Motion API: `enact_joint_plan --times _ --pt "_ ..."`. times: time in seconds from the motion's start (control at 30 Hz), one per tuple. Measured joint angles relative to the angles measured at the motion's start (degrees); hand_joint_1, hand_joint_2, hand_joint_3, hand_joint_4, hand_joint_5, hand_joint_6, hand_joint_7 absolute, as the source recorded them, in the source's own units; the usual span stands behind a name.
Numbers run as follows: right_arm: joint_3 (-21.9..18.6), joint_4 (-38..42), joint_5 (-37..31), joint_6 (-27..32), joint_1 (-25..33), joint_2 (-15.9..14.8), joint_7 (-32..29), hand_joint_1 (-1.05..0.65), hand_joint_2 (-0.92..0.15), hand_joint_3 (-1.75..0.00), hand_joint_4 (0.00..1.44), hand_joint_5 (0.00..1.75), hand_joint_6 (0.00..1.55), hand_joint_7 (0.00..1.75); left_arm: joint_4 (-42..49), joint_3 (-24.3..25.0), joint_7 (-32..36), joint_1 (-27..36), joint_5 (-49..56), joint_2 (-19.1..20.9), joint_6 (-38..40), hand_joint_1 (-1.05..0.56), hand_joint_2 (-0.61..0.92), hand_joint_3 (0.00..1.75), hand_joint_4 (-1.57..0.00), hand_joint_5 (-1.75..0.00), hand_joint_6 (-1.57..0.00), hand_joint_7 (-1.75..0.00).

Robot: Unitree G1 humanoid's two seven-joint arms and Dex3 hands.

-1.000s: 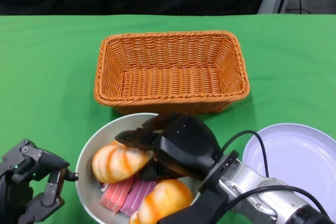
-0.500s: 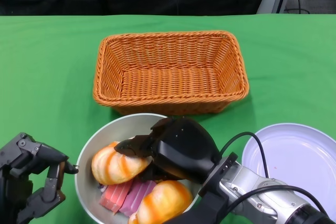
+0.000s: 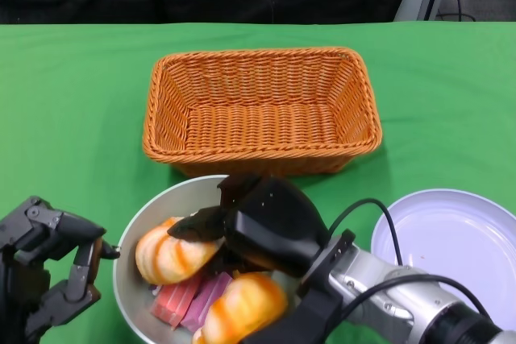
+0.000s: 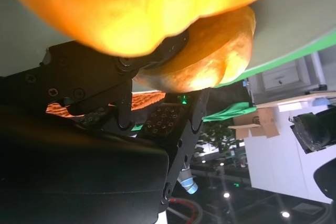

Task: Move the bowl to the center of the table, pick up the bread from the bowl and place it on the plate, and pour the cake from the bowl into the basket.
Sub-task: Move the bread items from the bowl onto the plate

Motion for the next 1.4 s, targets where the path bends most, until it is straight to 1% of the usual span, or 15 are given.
enact_joint_plan --times 0.07,0.17,0.2,0.3,0.53,0.57,0.63,0.67,0.73,0.83,0.97,1.03,1.23,1.4 --pt "-0.59 0.04 0.91 -0.36 -0.45 -0.01 0.73 -0.34 -0.9 0.0 0.79 1.14 1.11 0.13 -0.41 -0.12 -0.01 -0.29 -0.69 0.04 1.25 -0.11 0.66 0.81 -0.81 -1.38 -0.86 -1.05" --pt "-0.87 0.04 1.29 -0.73 -0.52 -0.06 1.07 -0.33 -0.89 0.0 0.78 1.2 1.11 0.12 -0.83 -0.15 0.0 -0.35 -1.12 0.04 2.34 -0.12 0.65 0.8 -0.83 -1.37 -0.87 -1.04" --pt "-0.91 0.06 1.37 -0.93 -0.52 -0.06 1.06 -0.32 -0.89 0.0 0.77 1.27 1.12 0.13 -1.02 -0.17 0.0 -0.35 -1.12 0.01 2.61 -0.12 0.65 0.8 -0.84 -1.37 -0.87 -1.04" --pt "-1.01 0.13 1.65 -1.63 -0.52 -0.06 0.79 -0.31 -0.89 0.0 0.72 1.37 1.11 0.13 -1.61 -0.35 0.12 -0.34 -1.09 -0.22 2.84 -0.12 0.66 0.8 -0.83 -1.37 -0.88 -1.03" --pt "-1.92 0.12 2.92 -2.34 -0.52 -0.05 0.54 -0.29 -0.89 0.0 0.68 1.44 1.1 0.18 -1.82 -0.53 0.49 -0.3 -0.22 -0.36 2.71 -0.13 0.67 0.8 -0.8 -1.41 -0.85 -1.07" --pt "-2.24 0.15 3.16 -2.56 -0.52 -0.05 0.44 -0.3 -0.89 0.0 0.68 1.44 1.05 0.27 -1.81 -0.52 0.5 -0.3 -0.17 -0.36 2.61 -0.13 0.67 0.8 -0.8 -1.41 -0.85 -1.07" --pt "-2.93 0.29 3.74 -3.4 -0.52 -0.03 -0.27 -0.31 -0.91 -0.01 0.7 1.42 0.87 0.61 -1.65 -0.49 0.5 -0.31 -0.16 -0.35 2.6 -0.13 0.67 0.79 -0.81 -1.41 -0.85 -1.08" --pt "-3.24 0.38 4.12 -3.82 -0.52 0.01 -0.71 -0.31 -0.91 -0.02 0.7 1.42 0.84 0.67 -1.47 -0.46 0.49 -0.32 -0.22 -0.35 2.6 -0.12 0.66 0.79 -0.81 -1.41 -0.86 -1.08" --pt "-3.6 0.44 5.04 -4.43 -0.52 0.12 -1.34 -0.31 -0.92 -0.03 0.69 1.4 0.8 0.72 -1.14 -0.39 0.49 -0.34 -0.32 -0.35 2.6 -0.11 0.66 0.8 -0.81 -1.41 -0.85 -1.07" --pt "-4.64 0.13 6.54 -5.12 -0.5 0.41 -1.29 -0.3 -0.92 -0.03 0.68 1.41 0.78 0.75 0.16 -0.18 0.48 -0.87 -0.33 -0.35 2.1 -0.1 0.67 0.81 -0.81 -1.41 -0.85 -1.06" --pt "-6.61 -2.59 9.61 -5.44 -0.42 0.55 0.52 -0.29 -0.92 -0.01 0.72 1.29 0.78 0.77 1.88 0.17 0.48 -1.74 -0.29 -0.34 0.83 -0.1 0.66 0.83 -0.82 -1.41 -0.86 -1.06" --pt "-7.52 -4.03 10.95 -5.87 -0.18 0.69 1.71 -0.27 -0.91 0.0 0.75 1.26 0.79 0.76 2.53 0.21 0.48 -2.05 -0.27 -0.31 0.46 -0.12 0.66 0.81 -0.81 -1.4 -0.85 -1.05" --pt "-10.14 -10.4 15.69 -7.23 1.87 0.97 6.04 -0.24 -0.92 -0.01 0.74 1.43 0.82 0.78 3.15 0.52 0.5 -2.13 -0.22 -0.13 0.31 -0.12 0.7 0.74 -0.81 -1.38 -0.85 -1.04" --pt "-12.21 -15.48 18.77 -7.6 3.92 1.06 9.57 -0.23 -0.92 -0.04 0.73 1.48 0.82 0.79 3.25 1.0 0.52 -2.13 -0.26 -0.13 0.22 -0.11 0.72 0.72 -0.82 -1.37 -0.86 -1.02"
